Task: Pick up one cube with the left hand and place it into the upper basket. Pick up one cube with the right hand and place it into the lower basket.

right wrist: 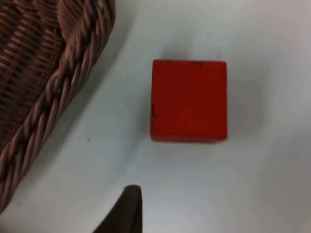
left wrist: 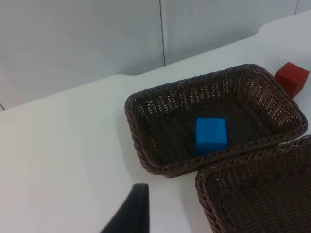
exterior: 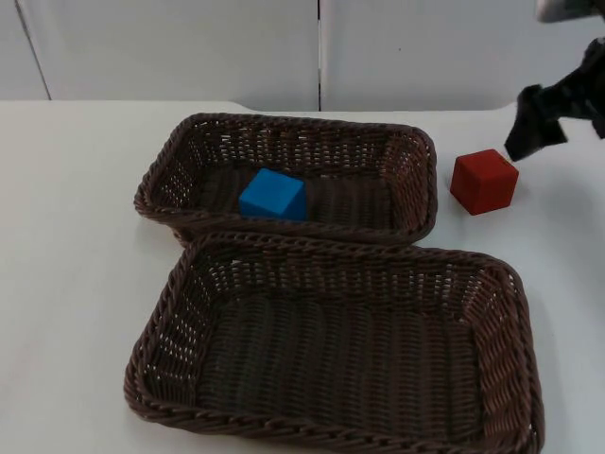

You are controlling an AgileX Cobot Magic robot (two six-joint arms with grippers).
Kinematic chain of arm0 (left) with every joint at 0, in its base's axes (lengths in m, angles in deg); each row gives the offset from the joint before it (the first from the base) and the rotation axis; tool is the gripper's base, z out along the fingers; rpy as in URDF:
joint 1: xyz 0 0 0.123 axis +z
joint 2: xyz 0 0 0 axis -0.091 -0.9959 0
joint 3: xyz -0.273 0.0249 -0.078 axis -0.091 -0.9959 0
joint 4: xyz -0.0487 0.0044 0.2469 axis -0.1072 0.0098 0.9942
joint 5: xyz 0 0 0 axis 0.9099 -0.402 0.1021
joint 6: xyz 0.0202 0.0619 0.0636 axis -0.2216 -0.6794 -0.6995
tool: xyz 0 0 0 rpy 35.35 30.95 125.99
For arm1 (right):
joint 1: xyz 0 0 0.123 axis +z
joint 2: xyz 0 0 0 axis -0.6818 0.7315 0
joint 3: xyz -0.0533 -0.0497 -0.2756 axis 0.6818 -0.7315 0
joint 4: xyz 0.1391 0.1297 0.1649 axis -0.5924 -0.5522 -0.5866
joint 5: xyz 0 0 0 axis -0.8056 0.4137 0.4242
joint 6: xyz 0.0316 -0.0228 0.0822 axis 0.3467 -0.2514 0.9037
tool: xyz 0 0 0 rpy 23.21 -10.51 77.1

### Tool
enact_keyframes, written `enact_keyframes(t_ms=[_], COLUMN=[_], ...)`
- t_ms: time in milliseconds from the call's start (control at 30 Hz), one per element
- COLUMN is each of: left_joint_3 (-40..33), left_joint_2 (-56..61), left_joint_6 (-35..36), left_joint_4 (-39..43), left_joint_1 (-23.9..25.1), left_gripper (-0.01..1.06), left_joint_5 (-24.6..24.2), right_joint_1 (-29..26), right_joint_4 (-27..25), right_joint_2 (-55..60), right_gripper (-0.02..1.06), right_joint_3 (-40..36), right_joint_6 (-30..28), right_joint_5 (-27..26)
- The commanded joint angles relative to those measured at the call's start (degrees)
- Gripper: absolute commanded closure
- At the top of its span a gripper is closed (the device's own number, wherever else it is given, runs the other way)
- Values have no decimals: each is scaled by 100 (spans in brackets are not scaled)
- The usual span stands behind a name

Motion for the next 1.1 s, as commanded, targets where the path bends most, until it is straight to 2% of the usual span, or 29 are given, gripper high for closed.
enact_keyframes(t_ms=[0, 100, 333, 633, 1000, 1067], left_joint_3=[-34, -34, -34, -34, -34, -34], left_joint_2=[26, 26, 26, 26, 26, 26], left_joint_6=[27, 27, 27, 27, 27, 27], left_joint_4=[48, 48, 49, 49, 49, 49], left_joint_1=[-11, -11, -11, -11, -11, -11], left_gripper=[0, 0, 0, 0, 0, 0], left_joint_5=[-7, -7, -19, -19, -7, -7], right_joint_1=[112, 240, 355, 347, 357, 357], right_joint_4=[-138, -98, -96, -83, -259, -321], right_joint_2=[241, 494, 1143, 1453, 1564, 1564], right_gripper=[0, 0, 0, 0, 15, 23], right_joint_3=[219, 415, 741, 741, 741, 741], right_joint_6=[-138, -244, -254, -254, -236, -236], right_joint_5=[-50, -82, -741, -1511, -1741, -1741])
